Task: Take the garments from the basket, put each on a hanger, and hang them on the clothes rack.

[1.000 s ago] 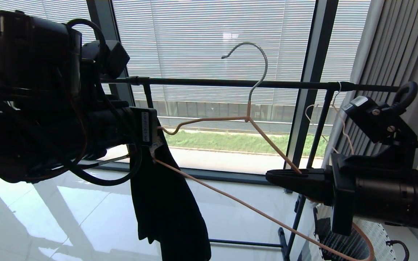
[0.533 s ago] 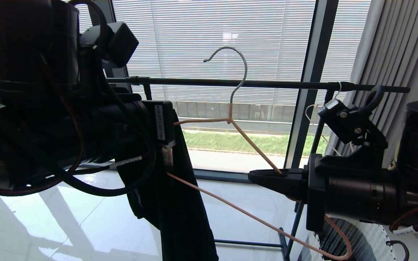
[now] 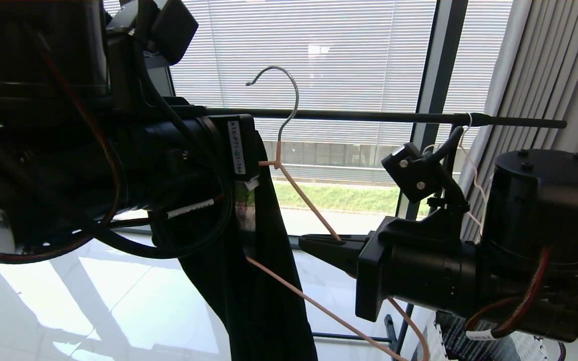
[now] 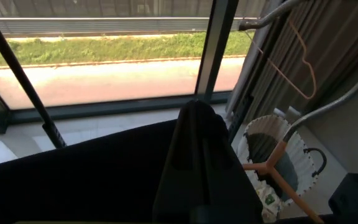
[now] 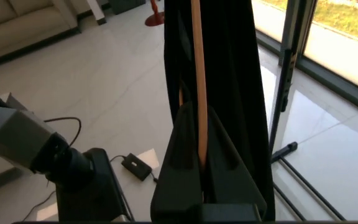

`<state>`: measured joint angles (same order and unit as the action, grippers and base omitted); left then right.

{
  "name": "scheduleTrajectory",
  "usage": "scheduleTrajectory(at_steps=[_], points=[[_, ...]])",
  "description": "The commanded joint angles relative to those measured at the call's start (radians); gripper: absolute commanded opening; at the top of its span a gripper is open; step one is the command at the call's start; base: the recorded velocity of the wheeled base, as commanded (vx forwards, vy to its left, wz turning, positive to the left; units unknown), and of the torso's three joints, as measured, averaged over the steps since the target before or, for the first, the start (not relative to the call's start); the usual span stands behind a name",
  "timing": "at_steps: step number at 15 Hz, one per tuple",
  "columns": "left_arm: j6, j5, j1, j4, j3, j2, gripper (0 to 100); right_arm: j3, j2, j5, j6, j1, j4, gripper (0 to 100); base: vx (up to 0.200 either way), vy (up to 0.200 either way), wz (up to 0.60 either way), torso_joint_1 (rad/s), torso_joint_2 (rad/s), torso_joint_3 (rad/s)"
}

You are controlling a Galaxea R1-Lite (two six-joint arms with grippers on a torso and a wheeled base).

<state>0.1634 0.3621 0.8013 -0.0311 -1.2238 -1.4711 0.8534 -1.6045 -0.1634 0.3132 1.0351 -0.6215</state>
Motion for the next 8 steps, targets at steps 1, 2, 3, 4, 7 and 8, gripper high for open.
scheduleTrajectory(at_steps=[1,2,3,4,7,8], points=[[0.001,0.001,0.016,-0.001,-0.009,0.002,0,0.001,-0.034,0.019,0.003,0.02,-0.003,0,0.0,0.0,0.0,0.0,0.0,0.0],[-0.001,0.001,0.029,-0.003,-0.011,0.002,0,0.001,-0.035,0.027,0.009,0.025,-0.003,0,0.0,0.0,0.0,0.0,0.0,0.0],[-0.002,0.003,0.033,-0.003,-0.011,0.003,0,0.001,-0.037,0.038,0.012,0.023,-0.003,0,0.0,0.0,0.0,0.0,0.0,0.0],[-0.005,0.003,0.033,-0.003,-0.008,0.008,0,-0.001,-0.037,0.061,0.021,0.023,-0.003,0,0.0,0.0,0.0,0.0,0.0,0.0],[-0.027,0.003,0.033,-0.001,0.012,0.037,0,-0.001,-0.037,0.145,0.064,0.022,-0.004,0,0.0,0.0,0.0,0.0,0.0,0.0],[-0.041,0.003,0.033,-0.001,0.024,0.046,0,-0.001,-0.037,0.157,0.064,0.02,-0.006,0,0.0,0.0,0.0,0.0,0.0,0.0]])
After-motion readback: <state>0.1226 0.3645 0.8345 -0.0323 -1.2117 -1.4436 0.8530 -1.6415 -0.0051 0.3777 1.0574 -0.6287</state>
